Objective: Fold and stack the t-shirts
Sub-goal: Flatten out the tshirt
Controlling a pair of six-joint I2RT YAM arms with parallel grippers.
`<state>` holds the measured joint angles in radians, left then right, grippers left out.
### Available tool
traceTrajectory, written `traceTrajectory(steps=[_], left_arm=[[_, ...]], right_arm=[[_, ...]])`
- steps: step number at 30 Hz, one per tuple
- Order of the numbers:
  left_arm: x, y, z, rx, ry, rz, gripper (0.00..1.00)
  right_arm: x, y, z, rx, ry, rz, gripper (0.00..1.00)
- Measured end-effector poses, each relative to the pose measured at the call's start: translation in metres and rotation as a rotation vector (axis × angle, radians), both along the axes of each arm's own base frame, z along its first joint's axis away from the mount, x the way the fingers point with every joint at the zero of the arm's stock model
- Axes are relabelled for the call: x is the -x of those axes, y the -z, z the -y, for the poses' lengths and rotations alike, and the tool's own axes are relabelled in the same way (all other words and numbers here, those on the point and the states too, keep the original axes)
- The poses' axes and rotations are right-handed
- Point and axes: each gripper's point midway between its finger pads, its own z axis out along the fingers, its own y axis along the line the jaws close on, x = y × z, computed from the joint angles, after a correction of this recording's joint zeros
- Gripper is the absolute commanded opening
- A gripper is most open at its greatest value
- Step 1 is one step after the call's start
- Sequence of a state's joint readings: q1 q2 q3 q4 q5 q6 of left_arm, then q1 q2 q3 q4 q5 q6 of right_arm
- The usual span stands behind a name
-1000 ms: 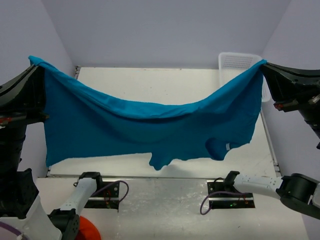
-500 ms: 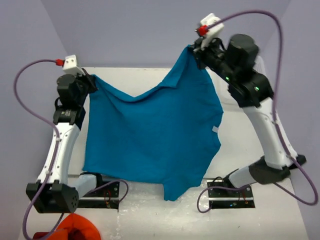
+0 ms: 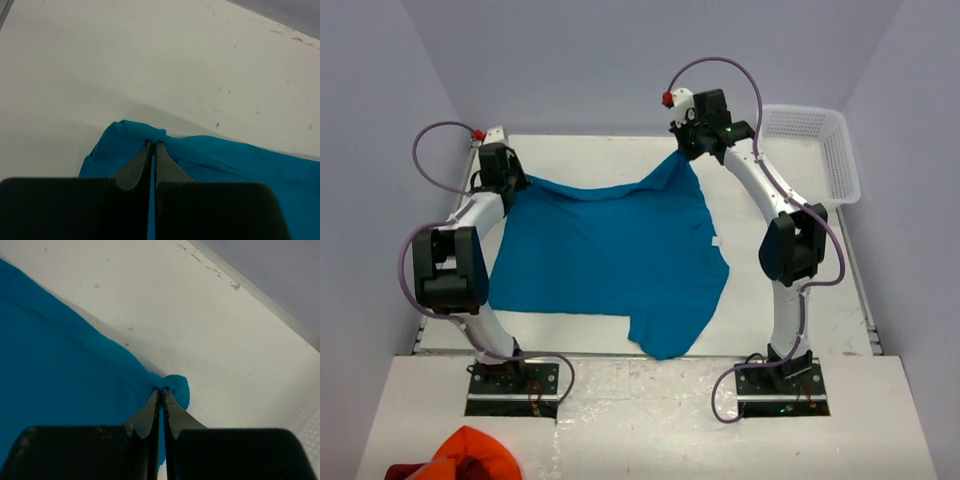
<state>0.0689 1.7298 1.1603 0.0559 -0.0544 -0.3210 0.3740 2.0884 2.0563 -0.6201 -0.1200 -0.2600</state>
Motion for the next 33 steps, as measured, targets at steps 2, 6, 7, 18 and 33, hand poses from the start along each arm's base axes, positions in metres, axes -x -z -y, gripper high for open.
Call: traceTrajectory(steps=[2,6,7,18,33], left_arm=[[-0.009,0.010,-0.004,0.000,-0.003,-0.013,0.00],[-0.038,0.008,-0.010,-0.012,0.004,0.003,0.00],[-0.048,0.004,-0.012,-0.017,0.009,0.017,0.00],[-0.066,0.029,-0.078,0.030,-0.085,-0.019,0.00],[-0.083,0.038,-0.068,0.110,-0.037,-0.046,0.00]], right_arm=[[-0.011,0.005,0.009,-0.005,0.016,-0.009,0.00],[-0.035,-0.005,0.020,-0.037,0.035,0.025,0.00],[-0.040,-0.006,0.022,-0.042,0.040,0.030,0.00],[-0.056,0.011,0.028,-0.046,0.050,0.012,0.00],[-0.059,0.013,0.022,-0.083,0.025,-0.006,0.00]])
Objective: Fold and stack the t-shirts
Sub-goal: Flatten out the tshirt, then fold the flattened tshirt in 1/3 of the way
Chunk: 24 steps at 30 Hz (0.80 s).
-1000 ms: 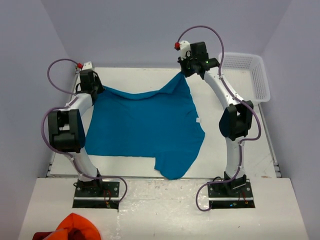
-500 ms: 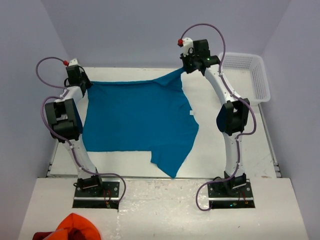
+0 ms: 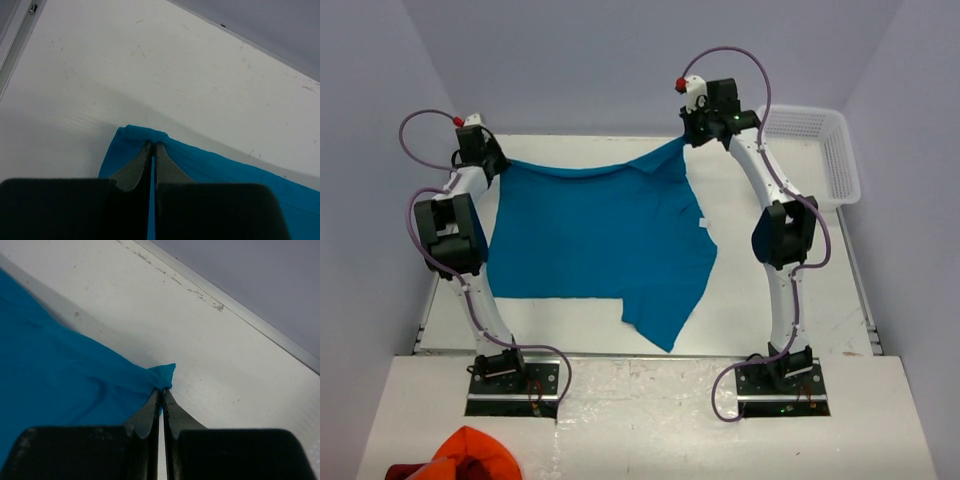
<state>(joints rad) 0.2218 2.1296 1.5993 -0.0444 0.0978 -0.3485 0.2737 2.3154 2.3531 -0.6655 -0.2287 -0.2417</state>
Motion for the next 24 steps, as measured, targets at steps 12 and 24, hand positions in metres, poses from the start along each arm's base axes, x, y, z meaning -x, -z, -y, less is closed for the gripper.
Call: traceTrajectory(steps=[12,24], left_arm=[[0.003,0.002,0.001,-0.007,-0.020,-0.034,0.00],[0.072,0.047,0.007,0.028,-0.134,-0.275,0.00]], right_arm=[[0.004,0.022,-0.002,0.012,0.015,-0.059,0.00],[0.110,0.044,0.009,0.037,0.112,-0.239,0.00]])
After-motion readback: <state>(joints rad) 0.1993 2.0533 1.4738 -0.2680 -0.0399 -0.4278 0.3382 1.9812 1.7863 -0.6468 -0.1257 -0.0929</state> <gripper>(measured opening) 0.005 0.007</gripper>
